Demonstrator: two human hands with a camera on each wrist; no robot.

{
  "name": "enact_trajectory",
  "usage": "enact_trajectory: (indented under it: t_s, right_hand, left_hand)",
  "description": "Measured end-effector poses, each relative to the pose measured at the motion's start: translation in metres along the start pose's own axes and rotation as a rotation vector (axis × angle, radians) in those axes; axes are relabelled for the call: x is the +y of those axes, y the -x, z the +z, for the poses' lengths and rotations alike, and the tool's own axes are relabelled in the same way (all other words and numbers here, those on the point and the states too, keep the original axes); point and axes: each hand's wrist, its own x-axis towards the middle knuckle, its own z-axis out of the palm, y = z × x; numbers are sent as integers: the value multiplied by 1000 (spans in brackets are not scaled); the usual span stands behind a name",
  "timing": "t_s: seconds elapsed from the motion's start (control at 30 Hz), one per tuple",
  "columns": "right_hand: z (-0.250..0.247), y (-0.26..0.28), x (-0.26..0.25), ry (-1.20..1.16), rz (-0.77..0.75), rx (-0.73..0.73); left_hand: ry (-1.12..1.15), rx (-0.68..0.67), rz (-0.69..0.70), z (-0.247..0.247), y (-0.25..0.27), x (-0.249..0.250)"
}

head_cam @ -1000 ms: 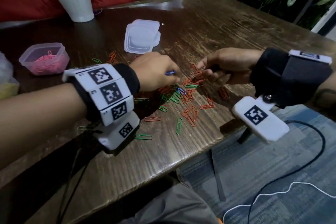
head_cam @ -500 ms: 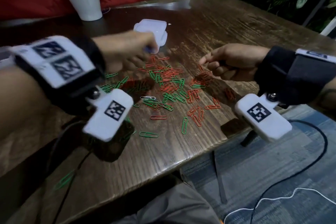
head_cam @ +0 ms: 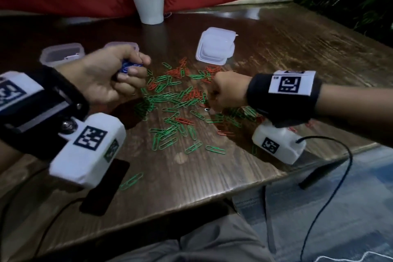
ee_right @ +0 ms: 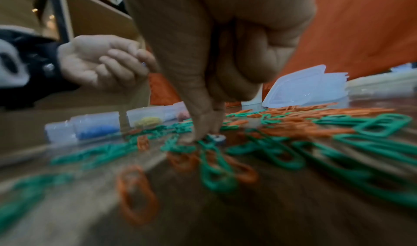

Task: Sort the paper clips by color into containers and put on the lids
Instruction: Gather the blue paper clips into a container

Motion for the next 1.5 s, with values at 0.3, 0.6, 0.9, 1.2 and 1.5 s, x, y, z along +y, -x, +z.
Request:
enact_trajectory:
  t_s: [0.3,0.6,0.9,1.2,1.5]
  right_hand:
    - [-10,6,8,-470,139,-232]
    - [-42,-11,-20,-546,98,-189]
    - [-55,-43,-77,-216,-34,-381]
    - [-64,-47,-96,-40,-89,-462]
    - [-76,-143,-201,-395,-233,53]
  left_hand:
    - [83,5,96,-38,32,3]
    - [168,233,94,-101,97,13]
    - [124,415,36,-135,108,6]
    - [31,429,15,-136,98,1]
    - [266,511,42,-160,101,-1]
